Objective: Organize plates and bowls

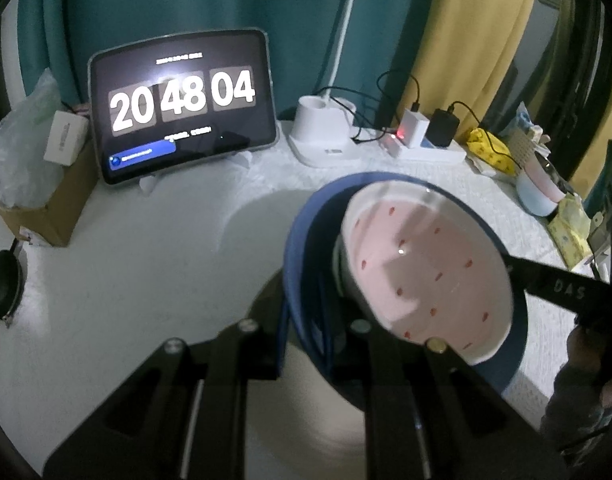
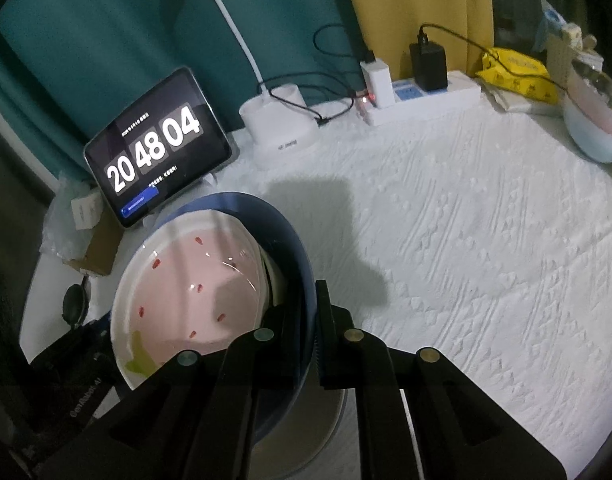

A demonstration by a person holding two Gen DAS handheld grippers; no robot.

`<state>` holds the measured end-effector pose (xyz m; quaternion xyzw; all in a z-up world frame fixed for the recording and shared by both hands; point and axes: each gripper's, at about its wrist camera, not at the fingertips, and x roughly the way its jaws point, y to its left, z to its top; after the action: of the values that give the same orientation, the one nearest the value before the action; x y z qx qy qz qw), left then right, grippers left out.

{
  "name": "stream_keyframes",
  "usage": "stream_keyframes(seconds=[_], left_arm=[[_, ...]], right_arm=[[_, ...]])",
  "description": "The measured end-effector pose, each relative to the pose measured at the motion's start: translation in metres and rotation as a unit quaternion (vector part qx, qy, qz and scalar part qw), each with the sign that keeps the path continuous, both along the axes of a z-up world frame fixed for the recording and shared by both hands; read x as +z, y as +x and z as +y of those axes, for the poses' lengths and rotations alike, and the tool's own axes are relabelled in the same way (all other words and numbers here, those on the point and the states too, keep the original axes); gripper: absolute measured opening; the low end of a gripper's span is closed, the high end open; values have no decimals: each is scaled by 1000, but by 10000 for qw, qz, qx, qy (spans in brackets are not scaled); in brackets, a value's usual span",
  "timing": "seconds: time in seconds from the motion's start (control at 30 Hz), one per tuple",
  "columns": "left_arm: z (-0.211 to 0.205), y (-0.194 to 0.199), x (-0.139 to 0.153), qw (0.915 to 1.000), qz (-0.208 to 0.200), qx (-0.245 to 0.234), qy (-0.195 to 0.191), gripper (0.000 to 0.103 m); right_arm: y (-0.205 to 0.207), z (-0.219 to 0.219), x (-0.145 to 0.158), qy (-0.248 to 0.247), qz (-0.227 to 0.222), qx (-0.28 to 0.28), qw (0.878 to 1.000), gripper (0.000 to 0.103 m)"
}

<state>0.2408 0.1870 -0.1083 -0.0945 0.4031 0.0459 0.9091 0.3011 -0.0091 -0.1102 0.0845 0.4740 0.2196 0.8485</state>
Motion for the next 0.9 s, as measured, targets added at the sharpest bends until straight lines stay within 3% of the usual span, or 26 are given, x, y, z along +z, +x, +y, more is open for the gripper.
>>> stream_keyframes(seconds=[0.9], left_arm=[[-4, -11, -1, 9988, 12, 226, 425, 17]], right_arm=[[-8, 5, 1, -45, -128, 11, 9999, 10]])
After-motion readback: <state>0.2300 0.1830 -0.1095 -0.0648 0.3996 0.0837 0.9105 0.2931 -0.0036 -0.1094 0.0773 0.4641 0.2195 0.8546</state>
